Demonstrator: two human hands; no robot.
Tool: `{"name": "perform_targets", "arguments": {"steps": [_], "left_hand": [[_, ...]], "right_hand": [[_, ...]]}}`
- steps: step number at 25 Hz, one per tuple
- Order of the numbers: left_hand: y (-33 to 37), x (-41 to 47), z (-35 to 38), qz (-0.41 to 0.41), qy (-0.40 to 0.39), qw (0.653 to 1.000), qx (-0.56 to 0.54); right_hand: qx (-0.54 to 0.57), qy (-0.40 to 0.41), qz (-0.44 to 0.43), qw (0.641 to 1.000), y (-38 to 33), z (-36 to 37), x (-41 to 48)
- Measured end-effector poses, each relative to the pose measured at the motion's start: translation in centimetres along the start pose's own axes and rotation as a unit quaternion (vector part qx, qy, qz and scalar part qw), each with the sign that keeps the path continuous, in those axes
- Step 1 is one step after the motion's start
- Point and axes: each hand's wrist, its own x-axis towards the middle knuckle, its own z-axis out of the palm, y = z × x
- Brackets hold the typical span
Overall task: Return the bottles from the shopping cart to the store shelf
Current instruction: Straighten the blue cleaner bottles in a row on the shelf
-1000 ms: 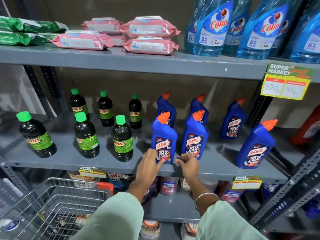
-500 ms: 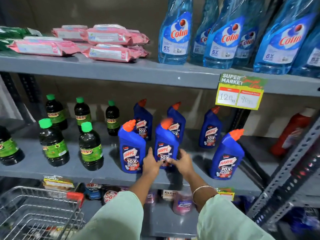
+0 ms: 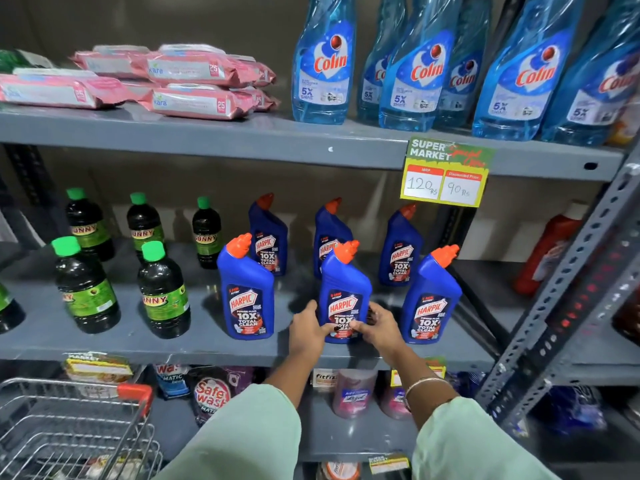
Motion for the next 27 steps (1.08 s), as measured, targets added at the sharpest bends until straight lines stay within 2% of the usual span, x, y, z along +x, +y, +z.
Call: {"name": "perform_targets", "arguments": {"steps": [13,27], "left_hand": [[0.5,-0.1,-0.7,-0.007,-0.009,1.000,0.021],[-0.2,0.0,-1.5,0.009,-0.010,0.999,0.038]], "right_hand": [[0.034,0.021,0.004,0.999,0.7,0.8,-0.2],[0.034,0.001,0.010,0.999,0.0,1.4,-0.1]]}}
